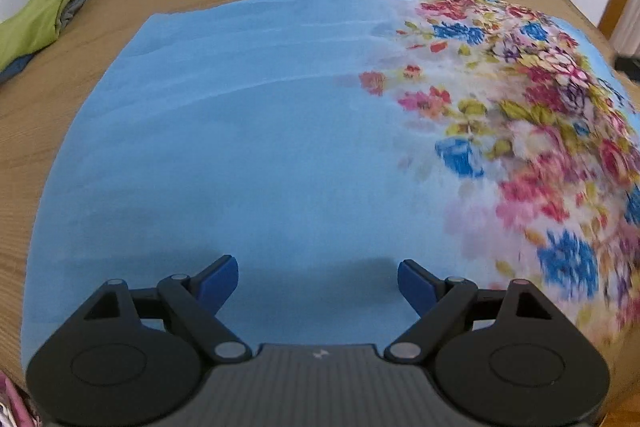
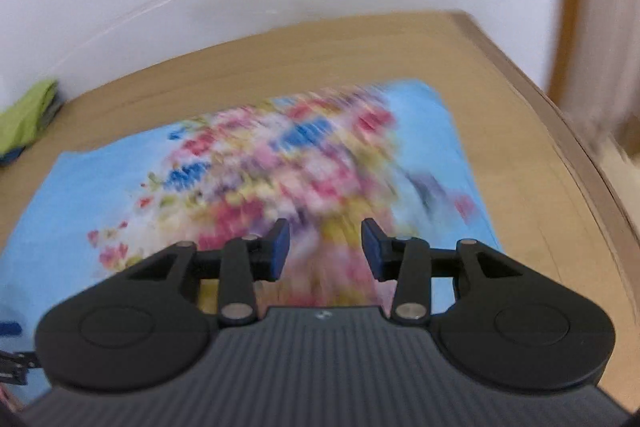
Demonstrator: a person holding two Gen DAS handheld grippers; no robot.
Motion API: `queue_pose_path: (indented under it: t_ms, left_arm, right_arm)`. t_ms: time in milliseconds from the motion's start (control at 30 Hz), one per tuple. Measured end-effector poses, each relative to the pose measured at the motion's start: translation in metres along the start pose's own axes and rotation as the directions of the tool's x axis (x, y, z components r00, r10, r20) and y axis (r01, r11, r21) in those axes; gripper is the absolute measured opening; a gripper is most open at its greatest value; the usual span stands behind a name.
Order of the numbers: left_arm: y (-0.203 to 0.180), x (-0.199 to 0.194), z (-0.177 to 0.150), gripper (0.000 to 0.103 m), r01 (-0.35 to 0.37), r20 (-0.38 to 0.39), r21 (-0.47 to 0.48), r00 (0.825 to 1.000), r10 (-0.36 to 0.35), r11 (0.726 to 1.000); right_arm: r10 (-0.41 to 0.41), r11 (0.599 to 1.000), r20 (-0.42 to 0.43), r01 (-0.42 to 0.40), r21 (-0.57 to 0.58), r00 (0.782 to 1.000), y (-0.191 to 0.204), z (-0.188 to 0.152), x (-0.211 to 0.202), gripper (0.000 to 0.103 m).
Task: Fold clothes
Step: 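Release the scarf corner with the right gripper, leaving the scarf spread flat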
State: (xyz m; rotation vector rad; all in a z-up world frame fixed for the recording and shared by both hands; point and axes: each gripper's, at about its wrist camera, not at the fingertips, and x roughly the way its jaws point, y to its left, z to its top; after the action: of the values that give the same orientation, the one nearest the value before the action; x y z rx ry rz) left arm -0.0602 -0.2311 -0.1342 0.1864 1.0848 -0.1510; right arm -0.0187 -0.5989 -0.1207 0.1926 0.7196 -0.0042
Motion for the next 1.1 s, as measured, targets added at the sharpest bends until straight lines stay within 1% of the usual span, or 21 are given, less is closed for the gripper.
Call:
queue_pose_path:
  t_ms: [67, 167, 233, 267, 333, 433, 467, 500, 567, 633, 700, 767, 833, 900, 967, 1000, 1033, 1067, 1100]
  left_arm:
    - [-0.005, 0.006, 0.012, 0.089, -0.015, -0.005, -0.014, 1.000, 0.015, 1.000]
    - [-0.012, 0.017, 0.025, 0.090, -0.033, -0.020, -0.051, 0.999, 0.032, 0.998]
    - [-0.013, 0.022, 0.031, 0.090, -0.041, -0.027, -0.080, 0.999, 0.039, 0.996]
    - [-0.014, 0.024, 0.034, 0.090, -0.045, -0.030, -0.093, 0.999, 0.042, 0.995]
    - [-0.013, 0.027, 0.037, 0.091, -0.045, -0.039, -0.117, 0.998, 0.041, 0.992]
    - [-0.010, 0.030, 0.039, 0.091, -0.046, -0.050, -0.154, 0.998, 0.038, 0.987]
    - [-0.010, 0.030, 0.040, 0.091, -0.045, -0.052, -0.159, 0.998, 0.038, 0.986]
    - [-0.009, 0.030, 0.040, 0.091, -0.045, -0.054, -0.164, 0.998, 0.037, 0.985]
    - [-0.007, 0.031, 0.040, 0.091, -0.045, -0.058, -0.174, 0.998, 0.035, 0.984]
    - [-0.004, 0.029, 0.040, 0.089, -0.045, -0.054, -0.173, 0.998, 0.036, 0.984]
    - [0.001, 0.028, 0.038, 0.089, -0.036, -0.046, -0.176, 0.999, 0.028, 0.984]
    - [0.007, 0.025, 0.034, 0.089, -0.019, -0.035, -0.178, 0.999, 0.012, 0.984]
    - [0.012, 0.021, 0.029, 0.089, 0.005, -0.024, -0.163, 1.000, -0.009, 0.987]
    - [0.014, 0.014, 0.023, 0.089, 0.049, 0.010, -0.117, 0.999, -0.048, 0.992]
    - [0.009, 0.008, 0.020, 0.089, 0.106, 0.041, -0.048, 0.994, -0.104, 0.993]
    - [0.002, 0.005, 0.019, 0.089, 0.132, 0.048, -0.010, 0.990, -0.132, 0.991]
    - [-0.004, 0.003, 0.017, 0.089, 0.158, 0.053, 0.028, 0.986, -0.160, 0.987]
    - [-0.011, 0.001, 0.016, 0.089, 0.183, 0.058, 0.066, 0.981, -0.187, 0.981]
    - [-0.020, -0.001, 0.015, 0.089, 0.204, 0.058, 0.101, 0.976, -0.210, 0.974]
  right_arm:
    - [0.026, 1.000, -0.010, -0.026, -0.017, 1.000, -0.002, 0.023, 0.034, 0.042]
    - [0.093, 0.996, -0.024, -0.093, 0.010, 0.995, -0.010, 0.051, 0.083, 0.042]
    - [0.124, 0.992, -0.052, -0.123, 0.030, 0.991, -0.015, 0.066, 0.117, 0.042]
    - [0.123, 0.992, -0.074, -0.121, 0.033, 0.990, -0.016, 0.070, 0.132, 0.042]
    - [0.113, 0.994, -0.065, -0.112, 0.008, 0.991, -0.018, 0.075, 0.154, 0.041]
    - [0.047, 0.996, -0.034, -0.050, -0.077, 0.998, -0.015, 0.086, 0.172, 0.042]
    - [0.031, 0.996, -0.031, -0.034, -0.083, 0.999, -0.016, 0.089, 0.177, 0.042]
    - [0.028, 0.997, -0.031, -0.030, -0.072, 0.999, -0.018, 0.091, 0.179, 0.042]
    - [0.039, 0.999, -0.033, -0.040, -0.012, 0.999, -0.022, 0.095, 0.178, 0.042]
    - [0.055, 0.996, -0.037, -0.053, 0.067, 0.998, -0.027, 0.096, 0.169, 0.042]
    - [0.073, 0.989, -0.030, -0.069, 0.133, 0.997, -0.030, 0.095, 0.150, 0.042]
    - [0.079, 0.986, -0.019, -0.075, 0.147, 0.997, -0.029, 0.088, 0.126, 0.042]
    - [0.060, 0.988, 0.008, -0.061, 0.140, 0.998, -0.025, 0.076, 0.094, 0.042]
    - [0.030, 0.990, 0.026, -0.033, 0.139, 0.999, -0.025, 0.056, 0.055, 0.042]
    - [-0.003, 0.987, 0.025, -0.001, 0.163, 1.000, -0.032, 0.029, 0.012, 0.043]
    - [-0.021, 0.980, 0.019, 0.017, 0.200, 1.000, -0.040, 0.012, -0.010, 0.043]
    - [-0.039, 0.969, 0.010, 0.035, 0.243, 0.999, -0.049, -0.006, -0.032, 0.046]
    - [-0.059, 0.953, 0.001, 0.056, 0.299, 0.998, -0.059, -0.024, -0.053, 0.050]
    - [-0.079, 0.931, -0.009, 0.077, 0.357, 0.997, -0.069, -0.043, -0.073, 0.052]
